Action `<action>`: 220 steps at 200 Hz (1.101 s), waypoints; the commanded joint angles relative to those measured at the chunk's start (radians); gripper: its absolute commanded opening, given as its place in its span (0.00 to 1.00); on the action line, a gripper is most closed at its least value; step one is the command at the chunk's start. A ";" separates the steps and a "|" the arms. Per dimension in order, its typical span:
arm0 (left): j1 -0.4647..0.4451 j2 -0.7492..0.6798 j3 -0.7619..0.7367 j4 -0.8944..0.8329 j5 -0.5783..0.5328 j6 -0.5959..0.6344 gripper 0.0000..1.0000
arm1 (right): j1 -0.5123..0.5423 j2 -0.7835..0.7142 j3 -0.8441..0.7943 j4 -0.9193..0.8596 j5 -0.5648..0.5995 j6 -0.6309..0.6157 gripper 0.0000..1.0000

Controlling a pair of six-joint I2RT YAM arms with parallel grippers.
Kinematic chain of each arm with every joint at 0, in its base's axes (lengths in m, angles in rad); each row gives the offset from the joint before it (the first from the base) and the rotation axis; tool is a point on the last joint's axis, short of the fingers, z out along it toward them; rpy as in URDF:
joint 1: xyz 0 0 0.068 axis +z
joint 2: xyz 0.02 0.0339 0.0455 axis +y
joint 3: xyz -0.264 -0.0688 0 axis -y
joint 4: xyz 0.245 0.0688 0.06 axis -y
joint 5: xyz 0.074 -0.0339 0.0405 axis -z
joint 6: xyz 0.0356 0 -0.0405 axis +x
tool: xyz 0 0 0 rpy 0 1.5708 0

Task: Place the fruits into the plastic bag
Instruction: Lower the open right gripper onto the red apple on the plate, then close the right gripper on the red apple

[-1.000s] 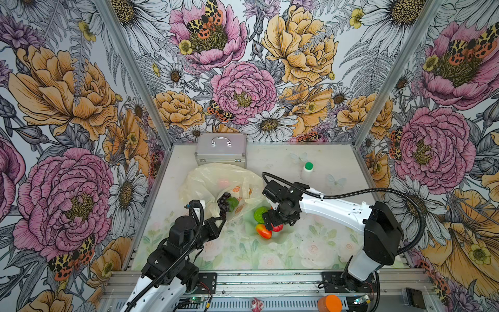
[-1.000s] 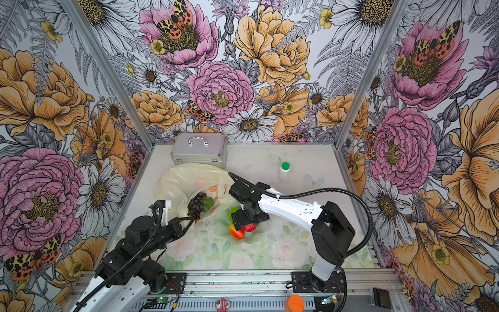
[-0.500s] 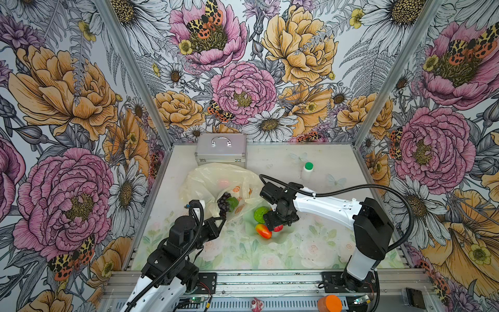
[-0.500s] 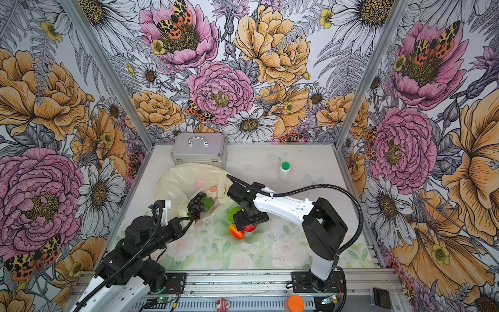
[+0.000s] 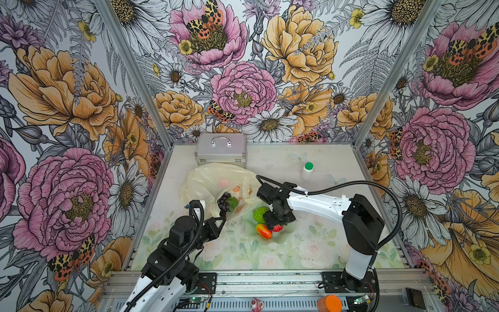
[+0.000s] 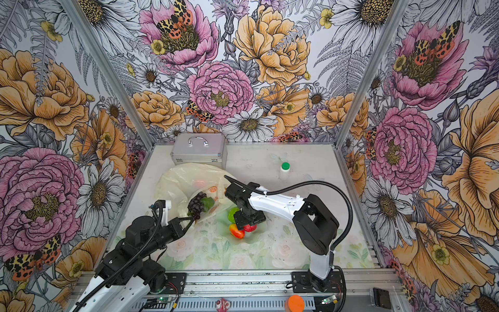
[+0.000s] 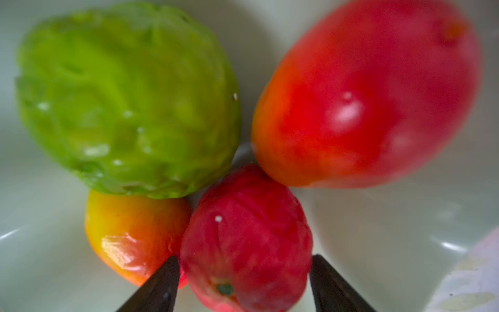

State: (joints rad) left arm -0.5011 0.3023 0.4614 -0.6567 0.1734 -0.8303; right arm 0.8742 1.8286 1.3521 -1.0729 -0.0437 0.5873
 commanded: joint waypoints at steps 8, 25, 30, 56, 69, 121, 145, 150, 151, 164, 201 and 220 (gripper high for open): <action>-0.012 -0.019 -0.001 -0.011 -0.025 0.002 0.00 | 0.006 0.029 0.023 -0.002 0.027 0.005 0.71; -0.013 -0.020 -0.001 -0.013 -0.027 0.002 0.00 | 0.007 0.034 0.024 -0.002 0.027 0.005 0.67; -0.013 -0.019 -0.001 -0.011 -0.027 0.002 0.00 | 0.007 0.034 0.024 -0.002 0.027 0.005 0.66; -0.013 -0.017 -0.001 -0.011 -0.029 0.002 0.00 | 0.007 0.034 0.025 -0.002 0.028 0.006 0.58; -0.014 -0.016 -0.001 -0.010 -0.029 0.002 0.00 | 0.006 0.034 0.026 -0.002 0.029 0.006 0.54; -0.014 -0.017 -0.001 -0.012 -0.028 0.002 0.00 | 0.006 0.032 0.024 -0.002 0.028 0.006 0.47; -0.014 -0.017 -0.001 -0.012 -0.028 0.002 0.00 | 0.006 0.028 0.020 -0.002 0.027 0.006 0.46; -0.013 -0.017 -0.001 -0.012 -0.028 0.002 0.00 | 0.006 0.025 0.018 -0.002 0.026 0.006 0.46; -0.013 -0.017 -0.001 -0.012 -0.027 0.001 0.00 | 0.006 0.025 0.018 -0.002 0.027 0.006 0.46; -0.014 -0.017 -0.001 -0.012 -0.028 0.002 0.00 | 0.006 0.016 0.010 -0.002 0.029 0.006 0.46; -0.014 -0.017 -0.001 -0.012 -0.026 0.002 0.00 | 0.005 -0.018 -0.015 -0.002 0.030 0.007 0.45; -0.014 -0.014 -0.001 -0.012 -0.026 0.000 0.00 | 0.004 -0.037 -0.029 -0.003 0.033 0.006 0.44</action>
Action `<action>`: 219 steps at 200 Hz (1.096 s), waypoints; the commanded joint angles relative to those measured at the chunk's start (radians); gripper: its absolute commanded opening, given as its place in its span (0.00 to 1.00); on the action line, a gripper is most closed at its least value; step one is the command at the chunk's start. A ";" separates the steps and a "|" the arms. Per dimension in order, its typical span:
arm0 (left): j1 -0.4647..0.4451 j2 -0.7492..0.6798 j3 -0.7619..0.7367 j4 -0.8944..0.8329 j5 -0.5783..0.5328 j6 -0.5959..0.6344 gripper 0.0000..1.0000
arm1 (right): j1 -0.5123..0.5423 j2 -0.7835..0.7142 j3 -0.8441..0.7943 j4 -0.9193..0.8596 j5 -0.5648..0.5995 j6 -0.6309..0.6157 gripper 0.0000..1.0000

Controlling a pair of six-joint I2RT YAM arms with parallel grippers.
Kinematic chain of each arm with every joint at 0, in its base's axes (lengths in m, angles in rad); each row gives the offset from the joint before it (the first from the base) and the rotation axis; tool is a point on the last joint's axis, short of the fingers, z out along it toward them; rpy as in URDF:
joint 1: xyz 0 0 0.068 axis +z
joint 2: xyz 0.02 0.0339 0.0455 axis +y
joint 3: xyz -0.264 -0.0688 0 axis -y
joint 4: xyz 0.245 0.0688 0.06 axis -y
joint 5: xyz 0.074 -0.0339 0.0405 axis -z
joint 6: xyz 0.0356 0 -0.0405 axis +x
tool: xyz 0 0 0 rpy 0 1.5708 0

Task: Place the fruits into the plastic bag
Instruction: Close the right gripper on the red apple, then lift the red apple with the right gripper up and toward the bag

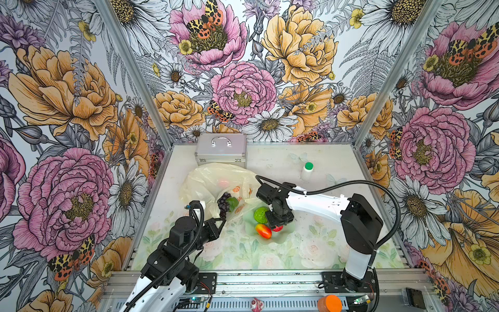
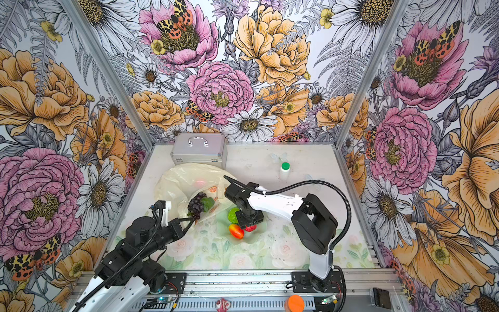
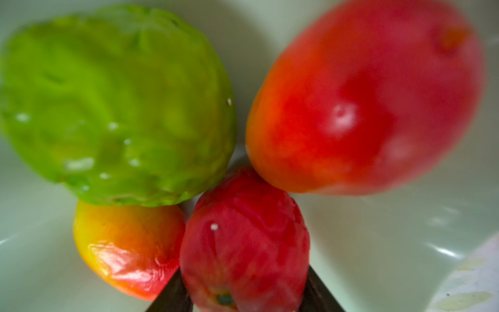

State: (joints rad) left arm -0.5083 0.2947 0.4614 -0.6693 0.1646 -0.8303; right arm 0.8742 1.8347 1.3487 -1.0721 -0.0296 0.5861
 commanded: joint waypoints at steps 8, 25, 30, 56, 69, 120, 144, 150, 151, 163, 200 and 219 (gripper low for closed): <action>-0.007 -0.008 -0.001 0.000 -0.019 0.002 0.00 | 0.004 -0.052 -0.033 -0.004 0.019 0.007 0.44; -0.007 -0.005 -0.001 0.001 -0.020 0.002 0.00 | 0.003 -0.072 -0.043 -0.005 0.017 0.007 0.44; -0.007 -0.005 -0.001 0.001 -0.020 0.002 0.00 | 0.002 -0.081 -0.045 -0.004 0.015 0.008 0.44; -0.006 -0.003 -0.001 0.003 -0.019 0.002 0.00 | -0.006 -0.119 -0.060 -0.003 0.008 0.011 0.44; -0.007 -0.003 0.000 0.001 -0.018 0.002 0.00 | -0.013 -0.140 -0.066 -0.003 0.002 0.016 0.44; -0.006 0.001 0.000 0.003 -0.017 0.002 0.00 | -0.043 -0.212 -0.071 -0.002 -0.027 0.032 0.44; -0.006 0.002 0.001 0.002 -0.017 0.002 0.00 | -0.056 -0.241 -0.069 0.004 -0.043 0.041 0.43; -0.006 0.001 0.000 0.003 -0.017 0.002 0.00 | -0.059 -0.246 -0.070 0.006 -0.049 0.044 0.43; -0.006 0.001 0.000 0.003 -0.017 0.002 0.00 | -0.060 -0.248 -0.069 0.007 -0.050 0.044 0.43; -0.006 0.000 0.000 0.003 -0.016 0.002 0.00 | -0.068 -0.259 -0.069 0.010 -0.060 0.050 0.43; -0.007 -0.005 0.000 0.001 -0.014 0.002 0.00 | -0.075 -0.297 -0.079 0.024 -0.083 0.068 0.43; -0.007 -0.005 0.000 0.003 -0.014 0.002 0.00 | -0.107 -0.316 -0.085 0.032 -0.096 0.077 0.43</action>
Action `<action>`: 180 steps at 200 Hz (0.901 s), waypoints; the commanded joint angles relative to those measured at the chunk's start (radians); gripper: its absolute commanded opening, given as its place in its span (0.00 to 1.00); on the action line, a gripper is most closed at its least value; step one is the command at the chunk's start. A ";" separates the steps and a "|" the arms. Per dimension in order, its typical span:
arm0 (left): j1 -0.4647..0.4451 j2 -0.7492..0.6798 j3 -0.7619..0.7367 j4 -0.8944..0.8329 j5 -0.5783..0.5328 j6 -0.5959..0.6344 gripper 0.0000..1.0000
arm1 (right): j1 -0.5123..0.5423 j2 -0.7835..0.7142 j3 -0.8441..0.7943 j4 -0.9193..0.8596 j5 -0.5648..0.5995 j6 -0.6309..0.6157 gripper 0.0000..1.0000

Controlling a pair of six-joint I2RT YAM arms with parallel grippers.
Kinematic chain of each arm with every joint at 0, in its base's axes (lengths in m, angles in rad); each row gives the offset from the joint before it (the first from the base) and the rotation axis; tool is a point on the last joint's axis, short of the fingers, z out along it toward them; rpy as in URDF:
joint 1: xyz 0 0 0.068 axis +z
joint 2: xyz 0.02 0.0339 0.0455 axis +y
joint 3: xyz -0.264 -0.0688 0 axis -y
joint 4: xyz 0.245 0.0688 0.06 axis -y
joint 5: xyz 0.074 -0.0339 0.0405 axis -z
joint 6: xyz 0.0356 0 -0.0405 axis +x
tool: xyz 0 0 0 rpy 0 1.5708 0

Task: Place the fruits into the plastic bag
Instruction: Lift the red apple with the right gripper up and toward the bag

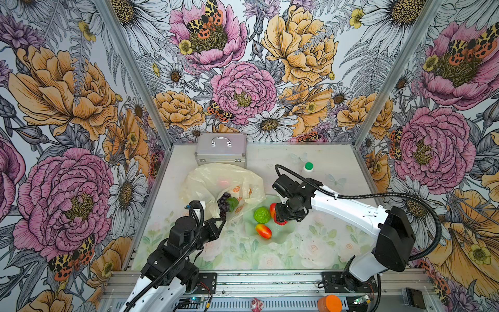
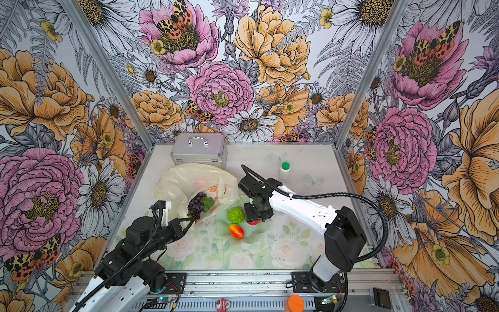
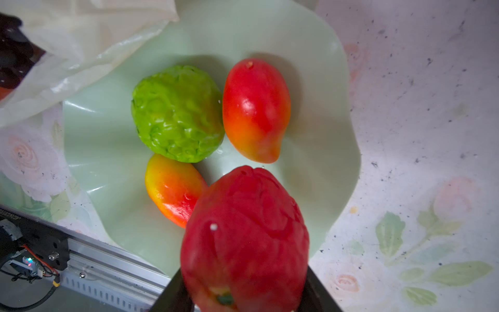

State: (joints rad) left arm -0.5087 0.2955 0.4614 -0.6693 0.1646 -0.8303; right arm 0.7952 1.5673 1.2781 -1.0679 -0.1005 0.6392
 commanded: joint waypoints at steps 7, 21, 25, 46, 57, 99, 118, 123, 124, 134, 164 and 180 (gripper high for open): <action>-0.007 -0.006 0.001 0.001 -0.017 0.002 0.00 | -0.032 -0.057 -0.017 0.031 -0.030 0.029 0.43; -0.007 -0.006 0.000 0.002 -0.018 0.002 0.00 | -0.039 -0.073 -0.021 0.037 -0.037 0.037 0.43; -0.007 -0.005 0.001 0.002 -0.017 0.002 0.00 | -0.040 -0.077 -0.022 0.039 -0.039 0.040 0.43; -0.007 -0.002 0.000 0.002 -0.014 0.002 0.00 | -0.050 -0.102 -0.029 0.048 -0.049 0.053 0.42; -0.006 -0.002 0.001 0.003 -0.013 0.002 0.00 | -0.057 -0.113 -0.031 0.054 -0.056 0.060 0.42; -0.008 -0.004 0.001 0.002 -0.012 0.002 0.00 | -0.081 -0.150 -0.030 0.085 -0.086 0.081 0.42; -0.009 -0.005 0.000 0.001 -0.012 0.002 0.00 | -0.091 -0.168 -0.025 0.107 -0.105 0.096 0.41; -0.009 -0.006 0.000 0.002 -0.012 0.002 0.00 | -0.094 -0.173 -0.024 0.112 -0.108 0.100 0.41; -0.009 -0.006 0.000 0.002 -0.012 0.002 0.00 | -0.095 -0.174 -0.023 0.113 -0.108 0.101 0.41; -0.010 -0.006 0.001 0.002 -0.012 0.002 0.00 | -0.099 -0.183 -0.017 0.122 -0.114 0.108 0.41; -0.009 -0.005 0.001 0.001 -0.013 0.002 0.00 | -0.115 -0.198 0.026 0.131 -0.122 0.109 0.41; -0.010 -0.004 0.000 0.002 -0.015 0.001 0.00 | -0.122 -0.201 0.055 0.132 -0.125 0.108 0.41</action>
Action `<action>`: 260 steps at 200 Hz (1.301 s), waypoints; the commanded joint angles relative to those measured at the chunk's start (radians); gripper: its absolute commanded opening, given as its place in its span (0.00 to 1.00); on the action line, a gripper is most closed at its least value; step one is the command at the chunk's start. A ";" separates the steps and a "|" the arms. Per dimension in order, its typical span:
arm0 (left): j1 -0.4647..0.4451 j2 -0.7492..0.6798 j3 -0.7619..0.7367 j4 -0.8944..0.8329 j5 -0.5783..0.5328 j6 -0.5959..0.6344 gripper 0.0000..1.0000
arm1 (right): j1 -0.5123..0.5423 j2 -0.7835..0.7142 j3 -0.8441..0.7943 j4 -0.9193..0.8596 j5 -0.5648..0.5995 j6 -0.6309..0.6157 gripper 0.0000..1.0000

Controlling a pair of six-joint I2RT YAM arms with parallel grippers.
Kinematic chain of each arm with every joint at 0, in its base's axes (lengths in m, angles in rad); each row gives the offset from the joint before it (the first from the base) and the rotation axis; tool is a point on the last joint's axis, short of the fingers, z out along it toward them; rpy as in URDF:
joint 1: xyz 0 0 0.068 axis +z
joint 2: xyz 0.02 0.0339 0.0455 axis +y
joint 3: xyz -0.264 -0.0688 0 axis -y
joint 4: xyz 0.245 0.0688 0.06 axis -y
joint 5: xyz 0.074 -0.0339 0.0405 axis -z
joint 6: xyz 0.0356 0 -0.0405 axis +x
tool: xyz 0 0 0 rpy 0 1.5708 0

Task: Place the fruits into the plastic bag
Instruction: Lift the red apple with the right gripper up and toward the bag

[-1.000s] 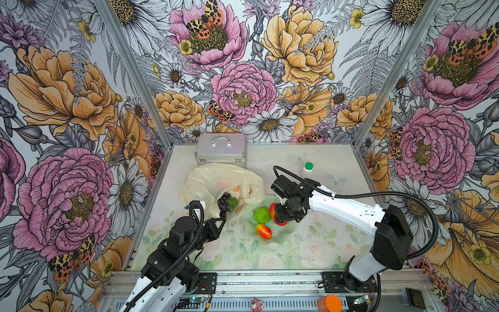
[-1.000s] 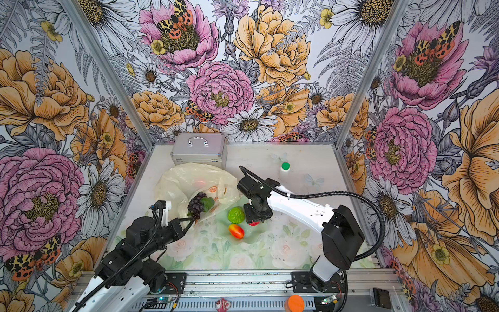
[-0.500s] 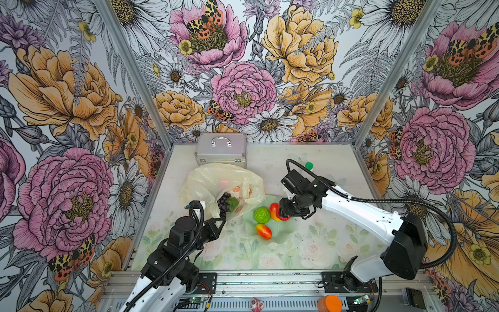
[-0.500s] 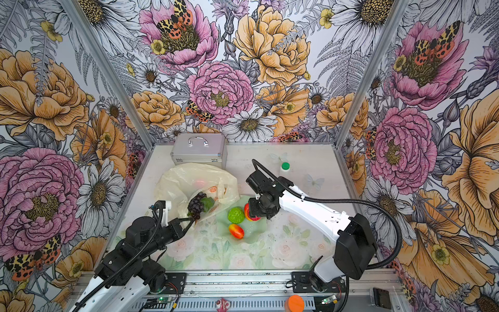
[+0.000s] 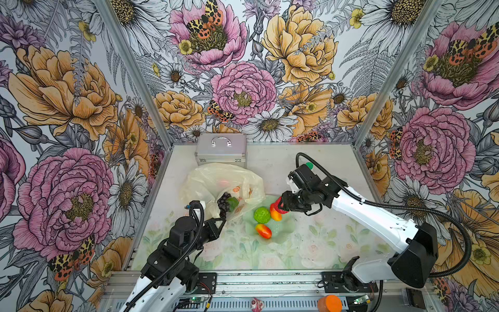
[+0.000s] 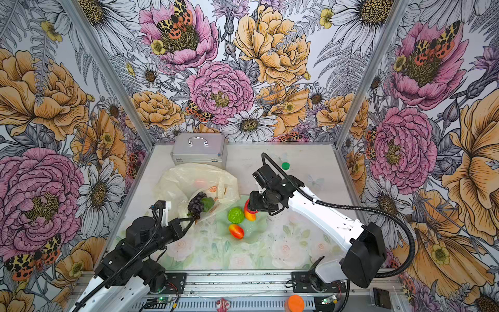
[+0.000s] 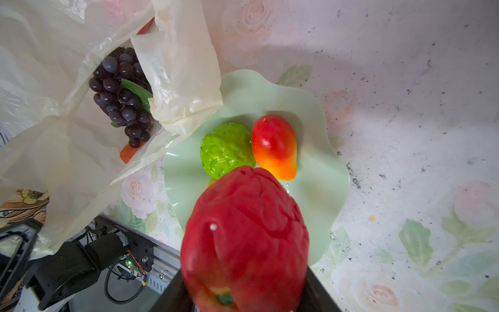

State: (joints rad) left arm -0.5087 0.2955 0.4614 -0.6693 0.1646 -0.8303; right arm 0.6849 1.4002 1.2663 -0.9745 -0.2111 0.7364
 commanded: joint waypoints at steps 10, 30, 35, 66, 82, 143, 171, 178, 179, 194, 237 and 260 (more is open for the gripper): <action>-0.009 -0.002 0.002 0.002 -0.014 0.002 0.00 | -0.014 -0.036 0.085 0.040 -0.016 0.010 0.41; -0.010 0.000 0.002 0.002 -0.014 0.003 0.00 | -0.019 -0.038 0.120 0.046 -0.017 0.005 0.40; -0.010 0.000 0.000 0.003 -0.013 0.003 0.00 | -0.021 -0.035 0.125 0.046 -0.018 0.005 0.40; -0.010 -0.002 0.001 0.002 -0.010 0.002 0.00 | -0.027 -0.029 0.176 0.056 -0.019 0.000 0.40; -0.011 -0.002 0.001 0.002 -0.011 0.003 0.00 | -0.028 -0.021 0.204 0.060 -0.022 -0.007 0.40; -0.009 -0.001 0.000 0.004 -0.013 0.003 0.00 | -0.030 0.024 0.328 0.063 -0.027 -0.027 0.40; -0.010 0.000 0.001 0.004 -0.010 0.003 0.00 | -0.033 0.053 0.394 0.063 -0.037 -0.040 0.39; -0.010 0.000 0.000 0.004 -0.011 0.005 0.00 | -0.034 0.060 0.411 0.063 -0.039 -0.040 0.40; -0.009 0.000 0.000 0.004 -0.010 0.004 0.00 | -0.034 0.061 0.414 0.063 -0.040 -0.040 0.40; -0.010 0.001 0.001 0.004 -0.010 0.004 0.00 | -0.035 0.080 0.449 0.063 -0.043 -0.044 0.39; -0.008 0.001 -0.001 0.004 -0.009 0.004 0.00 | -0.035 0.149 0.557 0.063 -0.066 -0.051 0.40; -0.012 0.001 -0.001 0.004 -0.007 0.004 0.00 | -0.035 0.198 0.622 0.063 -0.084 -0.052 0.39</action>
State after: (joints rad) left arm -0.5114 0.2962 0.4614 -0.6693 0.1646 -0.8303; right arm 0.6594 1.5558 1.8156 -0.9298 -0.2642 0.7059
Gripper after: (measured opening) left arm 0.047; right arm 0.512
